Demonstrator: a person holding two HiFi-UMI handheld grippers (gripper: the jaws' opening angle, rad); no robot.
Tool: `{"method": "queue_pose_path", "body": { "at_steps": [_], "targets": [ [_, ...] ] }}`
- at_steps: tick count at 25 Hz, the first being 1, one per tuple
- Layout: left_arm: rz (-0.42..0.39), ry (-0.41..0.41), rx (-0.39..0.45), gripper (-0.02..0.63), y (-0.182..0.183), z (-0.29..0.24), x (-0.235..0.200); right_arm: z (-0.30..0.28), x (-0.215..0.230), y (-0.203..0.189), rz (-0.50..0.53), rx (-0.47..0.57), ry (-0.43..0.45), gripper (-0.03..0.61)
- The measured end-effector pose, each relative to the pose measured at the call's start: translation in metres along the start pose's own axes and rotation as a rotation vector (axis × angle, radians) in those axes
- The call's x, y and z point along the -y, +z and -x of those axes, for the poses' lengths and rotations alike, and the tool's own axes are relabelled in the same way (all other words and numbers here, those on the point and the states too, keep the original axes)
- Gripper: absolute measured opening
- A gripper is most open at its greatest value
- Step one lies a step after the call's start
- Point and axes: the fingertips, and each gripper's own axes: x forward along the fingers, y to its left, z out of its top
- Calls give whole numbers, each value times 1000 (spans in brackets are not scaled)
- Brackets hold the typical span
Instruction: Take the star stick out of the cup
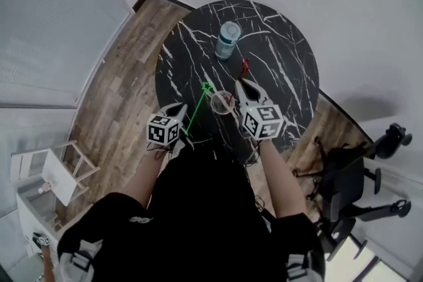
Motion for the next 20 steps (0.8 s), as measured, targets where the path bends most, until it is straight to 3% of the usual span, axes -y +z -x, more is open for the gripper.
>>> {"method": "queue_pose_path", "body": {
  "at_steps": [11,20],
  "targets": [
    [-68,-73,-43,0,7,-30,30,59,44,-13,-32,-21,-143,11],
    [-95,-93,-78,0,3,-44,46,77,50,-57,-87,-113,-167,11]
  ]
}}
